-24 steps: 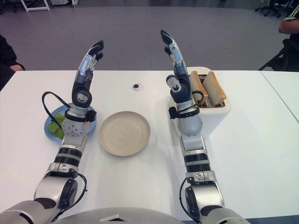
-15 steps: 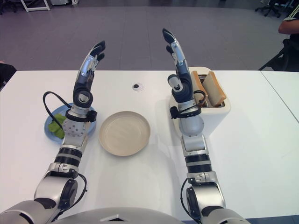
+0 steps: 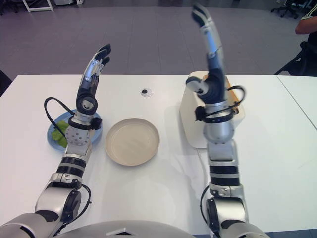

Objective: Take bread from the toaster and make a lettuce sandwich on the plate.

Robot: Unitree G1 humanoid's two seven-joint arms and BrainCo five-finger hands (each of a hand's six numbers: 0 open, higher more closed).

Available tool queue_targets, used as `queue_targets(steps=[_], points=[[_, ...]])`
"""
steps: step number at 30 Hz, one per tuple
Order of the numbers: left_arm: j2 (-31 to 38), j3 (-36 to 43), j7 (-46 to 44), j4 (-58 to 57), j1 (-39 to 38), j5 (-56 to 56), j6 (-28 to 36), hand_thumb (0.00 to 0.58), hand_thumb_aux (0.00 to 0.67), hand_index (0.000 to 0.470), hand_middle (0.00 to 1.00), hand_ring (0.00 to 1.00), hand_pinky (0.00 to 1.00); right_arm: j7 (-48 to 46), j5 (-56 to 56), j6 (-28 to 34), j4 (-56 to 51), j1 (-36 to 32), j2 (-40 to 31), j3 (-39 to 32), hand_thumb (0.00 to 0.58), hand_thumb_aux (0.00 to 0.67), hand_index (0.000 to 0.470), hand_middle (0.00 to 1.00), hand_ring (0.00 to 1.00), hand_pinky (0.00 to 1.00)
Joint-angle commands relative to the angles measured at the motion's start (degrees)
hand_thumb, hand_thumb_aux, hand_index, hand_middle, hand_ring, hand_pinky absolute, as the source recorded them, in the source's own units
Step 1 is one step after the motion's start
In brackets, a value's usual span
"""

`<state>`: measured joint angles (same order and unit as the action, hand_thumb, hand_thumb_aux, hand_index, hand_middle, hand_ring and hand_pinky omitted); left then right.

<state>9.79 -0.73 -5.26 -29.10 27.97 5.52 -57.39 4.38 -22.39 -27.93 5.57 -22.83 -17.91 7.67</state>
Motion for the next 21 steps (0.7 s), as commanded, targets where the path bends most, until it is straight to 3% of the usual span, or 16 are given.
queue_targets(steps=[1, 5, 10, 21], points=[[0.6, -0.6, 0.6, 0.4, 0.0, 0.2, 0.2, 0.0, 0.0, 0.0, 0.0, 0.0, 0.0, 1.2, -8.4, 6.5, -3.7, -0.6, -8.6, 4.1, 0.0, 0.0, 0.0, 0.0, 0.0, 0.0], [0.7, -0.5, 0.9, 0.5, 0.1, 0.3, 0.3, 0.0, 0.0, 0.0, 0.0, 0.0, 0.0, 1.3, -16.3, 12.6, -11.5, 0.9, -17.8, 3.8, 0.0, 0.0, 0.0, 0.0, 0.0, 0.0], [0.6, -0.2, 1.0, 0.2, 0.2, 0.5, 0.3, 0.0, 0.0, 0.0, 0.0, 0.0, 0.0, -3.4, -17.2, 15.7, -18.5, 3.7, -24.0, 1.1, 0.0, 0.0, 0.0, 0.0, 0.0, 0.0], [0.8, -0.4, 1.2, 1.2, -0.8, 0.2, 0.6, 0.0, 0.0, 0.0, 0.0, 0.0, 0.0, -14.1, -14.6, 17.2, -20.0, 10.3, -30.2, -4.6, 0.0, 0.0, 0.0, 0.0, 0.0, 0.0]])
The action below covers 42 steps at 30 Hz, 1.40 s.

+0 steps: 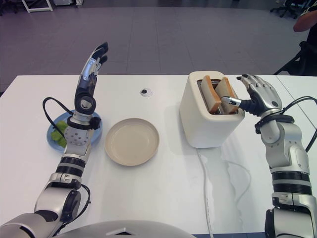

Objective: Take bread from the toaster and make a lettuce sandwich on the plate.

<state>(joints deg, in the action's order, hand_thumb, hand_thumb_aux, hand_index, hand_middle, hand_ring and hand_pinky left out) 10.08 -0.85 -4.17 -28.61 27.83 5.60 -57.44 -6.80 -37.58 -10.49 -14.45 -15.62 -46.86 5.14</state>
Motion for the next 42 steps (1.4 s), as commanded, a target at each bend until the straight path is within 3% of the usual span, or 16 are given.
queue_targets(steps=[1, 7, 8, 9, 10, 13, 14, 15, 26, 27, 28, 29, 30, 42], points=[[0.5, -0.2, 0.1, 0.7, -0.7, 0.2, 0.7, 0.0, 0.0, 0.0, 0.0, 0.0, 0.0, -3.5, 1.0, -0.3, 0.6, 3.6, -1.6, -2.4, 0.0, 0.0, 0.0, 0.0, 0.0, 0.0], [0.6, -0.3, 0.2, 0.7, -0.7, 0.2, 0.8, 0.0, 0.0, 0.0, 0.0, 0.0, 0.0, -4.8, 3.5, -1.4, 4.7, 5.0, -2.1, -3.1, 0.0, 0.0, 0.0, 0.0, 0.0, 0.0], [0.6, -0.3, 0.2, 0.6, -0.7, 0.2, 0.8, 0.0, 0.0, 0.0, 0.0, 0.0, 0.0, -4.9, 3.8, -1.7, 5.3, 5.0, -2.1, -3.2, 0.096, 0.058, 0.041, 0.0, 0.0, 0.0], [0.7, -0.3, 0.2, 0.6, -0.8, 0.2, 0.7, 0.0, 0.0, 0.0, 0.0, 0.0, 0.0, -5.1, 3.9, -1.9, 5.8, 4.9, -2.1, -3.5, 0.265, 0.176, 0.123, 0.0, 0.0, 0.0], [0.7, -0.4, 0.3, 0.6, -0.8, 0.3, 0.7, 0.0, 0.0, 0.0, 0.0, 0.0, 0.0, -5.3, 3.8, -1.9, 6.2, 4.7, -2.2, -3.7, 0.449, 0.352, 0.247, 0.0, 0.0, 0.0], [0.7, -0.3, 0.4, 0.3, -0.7, 0.3, 0.6, 0.0, 0.0, 0.0, 0.0, 0.0, 0.0, -5.4, 3.6, -2.1, 6.7, 4.1, -2.3, -4.2, 0.553, 0.525, 0.369, 0.0, 0.0, 0.0], [0.7, -0.3, 0.4, 0.3, -0.7, 0.4, 0.6, 0.0, 0.0, 0.0, 0.0, 0.0, 0.0, -5.3, 3.6, -2.3, 6.9, 3.9, -2.4, -4.3, 0.579, 0.638, 0.448, 0.0, 0.0, 0.0], [0.7, -0.3, 0.4, 0.2, -0.8, 0.4, 0.5, 0.0, 0.0, 0.0, 0.0, 0.0, 0.0, -5.1, 3.7, -2.3, 7.1, 3.7, -2.4, -4.2, 0.58, 0.67, 0.47, 0.0, 0.0, 0.0], [0.7, -0.2, 0.7, -0.7, -0.6, 0.6, 0.1, 0.0, 0.0, 0.0, 0.0, 0.0, 0.0, 3.3, 5.8, -1.1, 5.9, -1.2, -0.6, 0.0, 0.58, 0.67, 0.47, 0.0, 0.0, 0.0], [0.7, -0.2, 0.7, -0.8, -0.6, 0.6, 0.1, 0.0, 0.0, 0.0, 0.0, 0.0, 0.0, 4.1, 6.4, -0.9, 6.1, -1.8, -0.2, 0.7, 0.58, 0.67, 0.47, 0.09, 0.09, 0.09], [0.7, -0.2, 0.8, -0.9, -0.6, 0.6, 0.0, 0.0, 0.0, 0.0, 0.0, 0.0, 0.0, 5.1, 7.2, -0.7, 6.4, -2.4, 0.2, 1.5, 0.58, 0.67, 0.47, 0.27, 0.27, 0.27], [0.8, -0.3, 0.8, -0.9, -0.6, 0.6, -0.1, 0.0, 0.0, 0.0, 0.0, 0.0, 0.0, 6.2, 8.0, -0.7, 6.7, -3.0, 0.7, 2.5, 0.58, 0.67, 0.47, 0.89, 0.89, 0.89], [0.9, -0.4, 0.8, -0.9, -0.6, 0.5, -0.2, 0.0, 0.0, 0.0, 0.0, 0.0, 0.0, 7.3, 8.8, -0.9, 7.0, -3.7, 1.2, 3.4, 0.58, 0.67, 0.47, 1.0, 1.0, 1.0], [7.9, -5.3, 3.2, -0.9, -0.1, 3.9, -1.1, 0.0, 0.0, 0.0, 0.0, 0.0, 0.0, 9.8, 20.6, -5.5, 15.7, -8.3, 7.4, 7.1, 0.58, 0.67, 0.47, 1.0, 1.0, 1.0]])
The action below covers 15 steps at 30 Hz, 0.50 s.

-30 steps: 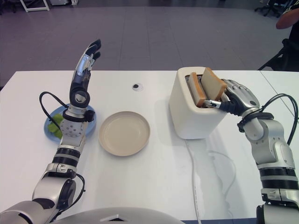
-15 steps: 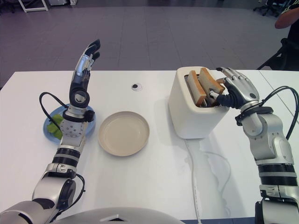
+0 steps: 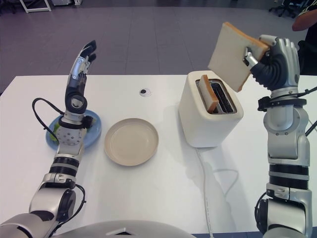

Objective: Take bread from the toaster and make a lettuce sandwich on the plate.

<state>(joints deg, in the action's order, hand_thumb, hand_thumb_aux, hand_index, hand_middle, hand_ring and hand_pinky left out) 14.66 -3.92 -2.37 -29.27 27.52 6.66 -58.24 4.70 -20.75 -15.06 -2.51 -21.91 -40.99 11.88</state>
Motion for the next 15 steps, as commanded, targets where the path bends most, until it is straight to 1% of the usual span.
queue_targets(steps=[1, 2, 4, 8, 10, 15], points=[[4.4, -2.9, 2.1, -0.3, 0.2, 4.4, -0.3, 0.0, 0.0, 0.0, 0.0, 0.0, 0.0, -2.7, 5.1, -0.9, 5.1, -2.2, 2.1, 0.0, 0.58, 0.67, 0.47, 1.0, 1.0, 1.0], [5.8, -3.5, 3.1, -0.7, 0.2, 6.5, -0.3, 0.0, 0.0, 0.0, 0.0, 0.0, 0.0, -4.0, 6.8, -0.7, 6.5, -2.4, 2.7, -0.5, 0.58, 0.67, 0.47, 1.0, 1.0, 1.0], [9.8, -4.6, 7.1, -1.8, 0.1, 14.1, 0.8, 0.0, 0.0, 0.0, 0.0, 0.0, 0.0, -7.5, 10.4, 0.2, 10.7, -2.3, 4.7, -2.7, 0.58, 0.67, 0.47, 1.0, 1.0, 1.0], [20.6, -2.6, 17.9, -2.8, -1.5, 33.8, 9.6, 0.0, 0.0, 0.0, 0.0, 0.0, 0.0, -14.5, 15.2, 2.5, 17.5, -0.8, 9.3, -10.6, 0.58, 0.67, 0.47, 1.0, 1.0, 1.0], [24.4, -1.1, 18.5, -3.2, -2.7, 37.4, 12.1, 0.0, 0.0, 0.0, 0.0, 0.0, 0.0, -17.1, 16.3, 3.5, 19.0, 0.5, 11.4, -14.2, 0.58, 0.67, 0.47, 1.0, 1.0, 1.0], [31.7, 2.3, 14.9, -4.7, -7.5, 39.0, 17.1, 0.0, 0.0, 0.0, 0.0, 0.0, 0.0, -21.3, 14.6, 4.9, 17.8, 4.2, 16.7, -22.7, 0.58, 0.67, 0.47, 1.0, 1.0, 1.0]])
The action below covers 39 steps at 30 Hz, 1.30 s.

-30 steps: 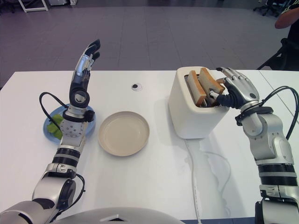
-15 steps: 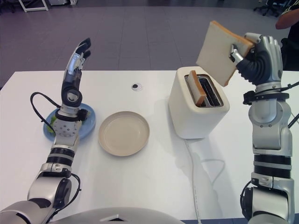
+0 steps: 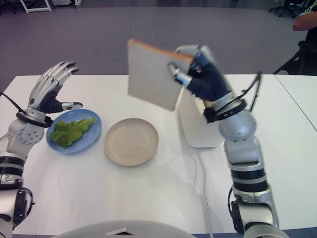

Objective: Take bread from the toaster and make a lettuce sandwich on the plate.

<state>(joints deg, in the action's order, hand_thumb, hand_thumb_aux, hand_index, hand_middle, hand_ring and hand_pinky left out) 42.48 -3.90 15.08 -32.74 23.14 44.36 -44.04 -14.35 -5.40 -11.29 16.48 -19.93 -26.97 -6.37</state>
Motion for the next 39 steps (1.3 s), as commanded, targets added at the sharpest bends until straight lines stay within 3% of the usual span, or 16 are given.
queue_targets(steps=[1, 10, 19, 20, 21, 22, 23, 24, 26, 27, 28, 32, 39], points=[[5.3, 3.0, -3.7, -1.9, -4.3, 1.4, 4.5, 0.0, 0.0, 0.0, 0.0, 0.0, 0.0, -2.8, -1.4, 1.1, -2.8, 3.0, 4.0, -6.6, 0.58, 0.67, 0.47, 1.0, 1.0, 1.0], [6.3, 12.5, -14.0, -6.1, -5.7, 1.5, 12.7, 0.0, 0.0, 0.0, 0.0, 0.0, 0.0, -1.9, -9.1, -3.7, -23.7, 5.3, 11.0, -16.5, 0.58, 0.67, 0.47, 1.0, 1.0, 1.0], [6.5, 17.4, -15.1, -8.9, -4.3, 1.4, 15.9, 0.0, 0.0, 0.0, 0.0, 0.0, 0.0, 0.7, -14.7, -8.8, -35.7, 2.7, 11.8, -17.4, 0.58, 0.67, 0.47, 1.0, 1.0, 1.0], [6.4, 17.8, -15.3, -8.7, -4.3, 1.2, 15.7, 0.0, 0.0, 0.0, 0.0, 0.0, 0.0, 0.8, -15.2, -8.9, -36.3, 2.4, 11.8, -17.5, 0.538, 0.489, 0.343, 1.0, 1.0, 1.0], [6.4, 18.2, -15.6, -8.5, -4.4, 0.9, 15.5, 0.079, 0.047, 0.033, 0.0, 0.0, 0.0, 1.0, -15.7, -9.1, -36.8, 2.2, 11.8, -17.4, 0.164, 0.102, 0.072, 1.0, 1.0, 1.0], [6.5, 18.5, -15.7, -8.4, -4.4, 0.7, 15.4, 0.234, 0.152, 0.107, 0.0, 0.0, 0.0, 1.1, -16.0, -9.3, -37.2, 2.0, 11.8, -17.3, 0.0, 0.0, 0.0, 1.0, 1.0, 1.0], [6.5, 18.8, -15.7, -8.3, -4.4, 0.6, 15.3, 0.374, 0.271, 0.19, 0.0, 0.0, 0.0, 1.2, -16.1, -9.5, -37.4, 1.8, 11.8, -17.1, 0.0, 0.0, 0.0, 1.0, 1.0, 1.0], [6.5, 19.1, -15.6, -8.5, -4.3, 0.6, 15.3, 0.462, 0.368, 0.258, 0.0, 0.0, 0.0, 1.3, -16.3, -9.6, -37.5, 1.7, 11.8, -16.9, 0.0, 0.0, 0.0, 0.99, 0.99, 0.99], [6.6, 19.6, -15.2, -8.8, -4.2, 0.4, 14.9, 0.538, 0.489, 0.343, 0.0, 0.0, 0.0, 1.6, -16.5, -9.9, -37.7, 1.5, 11.9, -16.5, 0.0, 0.0, 0.0, 0.98, 0.98, 0.98], [6.6, 19.9, -14.8, -8.9, -4.1, 0.3, 14.6, 0.574, 0.602, 0.422, 0.0, 0.0, 0.0, 1.7, -16.6, -9.9, -37.7, 1.4, 12.0, -16.4, 0.0, 0.0, 0.0, 0.96, 0.96, 0.96], [6.7, 20.1, -14.3, -9.0, -4.1, 0.1, 14.2, 0.58, 0.67, 0.47, 0.0, 0.0, 0.0, 1.8, -16.6, -10.0, -37.6, 1.3, 12.0, -16.2, 0.0, 0.0, 0.0, 0.95, 0.95, 0.95], [6.7, 20.4, -12.2, -9.5, -3.4, -0.7, 12.5, 0.58, 0.67, 0.47, 0.0, 0.0, 0.0, 2.4, -16.1, -10.2, -37.2, 1.1, 12.1, -15.3, 0.0, 0.0, 0.0, 0.79, 0.79, 0.79], [6.7, 19.2, -7.1, -9.3, -1.7, -2.3, 8.7, 0.58, 0.67, 0.47, 0.0, 0.0, 0.0, 2.7, -15.1, -10.4, -35.6, 0.9, 11.9, -13.3, 0.0, 0.0, 0.0, 0.77, 0.77, 0.77]])
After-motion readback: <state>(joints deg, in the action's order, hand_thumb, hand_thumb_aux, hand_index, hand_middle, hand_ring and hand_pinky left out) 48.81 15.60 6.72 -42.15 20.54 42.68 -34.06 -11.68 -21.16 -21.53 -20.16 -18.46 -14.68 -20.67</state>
